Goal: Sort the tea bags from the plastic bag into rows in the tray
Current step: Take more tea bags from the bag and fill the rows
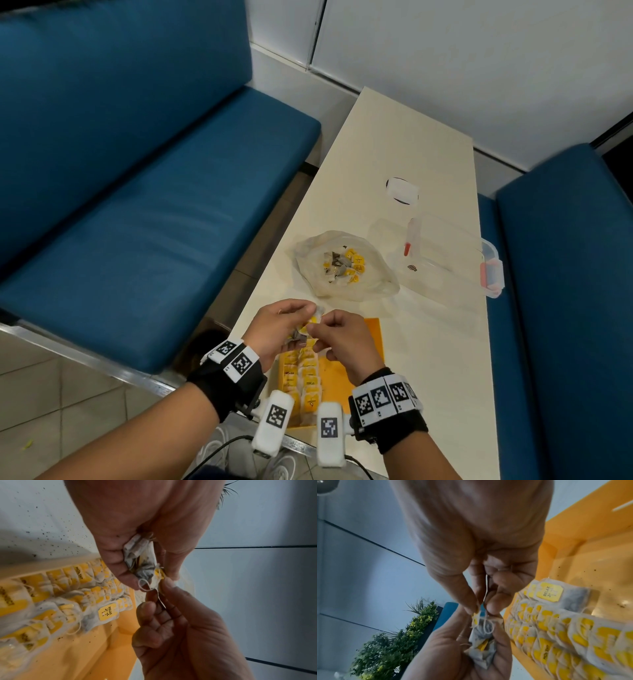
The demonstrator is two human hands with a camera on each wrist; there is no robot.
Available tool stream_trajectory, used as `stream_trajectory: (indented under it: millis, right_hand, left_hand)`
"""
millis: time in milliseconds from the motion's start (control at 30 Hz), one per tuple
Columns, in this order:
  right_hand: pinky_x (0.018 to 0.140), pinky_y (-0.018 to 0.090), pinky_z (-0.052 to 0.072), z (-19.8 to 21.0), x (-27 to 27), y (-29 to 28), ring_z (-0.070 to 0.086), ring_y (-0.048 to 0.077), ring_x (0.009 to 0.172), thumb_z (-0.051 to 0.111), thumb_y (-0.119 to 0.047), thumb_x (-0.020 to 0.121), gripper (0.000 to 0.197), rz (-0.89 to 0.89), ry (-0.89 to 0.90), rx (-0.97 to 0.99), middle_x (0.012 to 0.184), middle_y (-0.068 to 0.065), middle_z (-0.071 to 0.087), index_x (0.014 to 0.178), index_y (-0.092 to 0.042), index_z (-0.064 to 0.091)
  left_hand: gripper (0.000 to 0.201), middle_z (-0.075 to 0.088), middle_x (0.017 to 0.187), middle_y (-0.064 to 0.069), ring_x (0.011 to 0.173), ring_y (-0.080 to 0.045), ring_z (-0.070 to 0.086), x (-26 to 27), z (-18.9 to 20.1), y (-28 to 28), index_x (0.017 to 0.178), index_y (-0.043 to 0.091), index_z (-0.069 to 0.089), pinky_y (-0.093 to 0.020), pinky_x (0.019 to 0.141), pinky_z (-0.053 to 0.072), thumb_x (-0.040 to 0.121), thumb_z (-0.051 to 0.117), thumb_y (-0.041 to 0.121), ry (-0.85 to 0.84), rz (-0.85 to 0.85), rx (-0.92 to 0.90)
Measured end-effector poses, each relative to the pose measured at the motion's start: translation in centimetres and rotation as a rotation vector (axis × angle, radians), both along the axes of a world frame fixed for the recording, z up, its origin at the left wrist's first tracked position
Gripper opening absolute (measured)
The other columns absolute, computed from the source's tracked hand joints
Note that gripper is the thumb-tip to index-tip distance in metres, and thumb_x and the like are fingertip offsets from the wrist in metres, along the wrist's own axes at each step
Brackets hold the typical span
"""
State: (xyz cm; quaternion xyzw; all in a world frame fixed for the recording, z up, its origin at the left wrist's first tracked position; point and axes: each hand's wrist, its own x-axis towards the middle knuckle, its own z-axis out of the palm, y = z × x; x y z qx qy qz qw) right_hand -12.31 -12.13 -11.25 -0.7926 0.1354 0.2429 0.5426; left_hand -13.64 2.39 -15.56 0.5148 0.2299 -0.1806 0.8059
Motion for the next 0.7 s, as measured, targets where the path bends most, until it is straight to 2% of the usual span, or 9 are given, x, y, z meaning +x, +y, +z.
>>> stream_trajectory:
  millis: [133,300,367,433,467,567,633,700]
  right_hand:
    - [0.043,0.021,0.039,0.3,0.2,-0.6,0.068,0.02,0.058,0.071,-0.006,0.085,0.011,-0.056,-0.056,-0.027,0.071,0.007,0.066,0.083,-0.008,0.061]
    - [0.052,0.03,0.049,0.8,0.6,-1.8,0.074,0.021,0.064,0.062,-0.005,0.089,0.003,-0.003,-0.172,-0.133,0.083,0.011,0.07,0.091,-0.005,0.062]
    - [0.055,0.03,0.051,0.8,0.9,-2.5,0.072,0.021,0.065,0.06,-0.004,0.088,0.007,0.079,-0.244,-0.233,0.087,0.005,0.066,0.088,-0.011,0.062]
    - [0.065,0.029,0.051,0.7,1.4,-3.3,0.068,0.019,0.076,0.063,-0.006,0.086,0.011,0.246,-0.333,-0.433,0.09,0.0,0.065,0.085,-0.018,0.063]
    - [0.068,0.025,0.048,0.6,1.5,-3.6,0.064,0.017,0.08,0.065,-0.008,0.086,0.012,0.318,-0.363,-0.52,0.091,-0.001,0.066,0.086,-0.019,0.064]
    - [0.059,0.013,0.039,0.8,1.8,-4.2,0.057,0.012,0.077,0.067,-0.01,0.086,0.009,0.402,-0.371,-0.591,0.085,-0.003,0.066,0.087,-0.019,0.066]
    - [0.061,0.016,0.042,1.2,2.0,-4.3,0.058,0.013,0.078,0.067,-0.01,0.085,0.009,0.444,-0.372,-0.621,0.085,-0.002,0.067,0.087,-0.018,0.069]
    - [0.069,0.023,0.046,1.5,2.3,-4.3,0.057,0.012,0.081,0.067,-0.009,0.084,0.01,0.5,-0.374,-0.678,0.09,-0.001,0.067,0.086,-0.017,0.072]
  left_hand:
    - [0.02,0.074,0.097,-0.004,0.082,-0.018,0.07,-0.4,-0.2,0.2,0.108,0.017,0.077,-0.033,0.069,0.058,0.09,0.076,0.024,-0.01,-0.004,-0.006]
    - [0.02,0.076,0.102,-0.011,0.082,-0.02,0.073,-0.8,-0.4,0.6,0.11,0.016,0.076,-0.034,0.069,0.057,0.09,0.075,0.016,-0.014,-0.049,0.006]
    - [0.019,0.076,0.1,-0.011,0.081,-0.02,0.073,-0.9,-0.5,0.8,0.109,0.017,0.076,-0.033,0.068,0.057,0.09,0.076,0.015,-0.017,-0.062,0.029]
    - [0.017,0.076,0.099,-0.011,0.078,-0.019,0.073,-0.8,-0.5,1.0,0.105,0.018,0.077,-0.033,0.066,0.057,0.088,0.077,0.014,-0.024,-0.081,0.07]
    - [0.016,0.076,0.099,-0.011,0.077,-0.019,0.073,-0.8,-0.5,1.0,0.102,0.019,0.078,-0.032,0.065,0.058,0.088,0.078,0.014,-0.035,-0.093,0.095]
    - [0.01,0.075,0.099,-0.011,0.076,-0.019,0.072,-0.7,-0.3,1.0,0.095,0.021,0.08,-0.032,0.064,0.058,0.087,0.079,0.015,-0.094,-0.146,0.179]
    - [0.008,0.076,0.093,-0.011,0.073,-0.018,0.071,-0.6,0.0,0.9,0.093,0.021,0.081,-0.033,0.066,0.059,0.087,0.079,0.016,-0.13,-0.181,0.222]
    - [0.008,0.074,0.083,-0.01,0.071,-0.016,0.069,-0.6,0.2,0.9,0.093,0.021,0.08,-0.032,0.066,0.059,0.088,0.077,0.015,-0.152,-0.211,0.258]
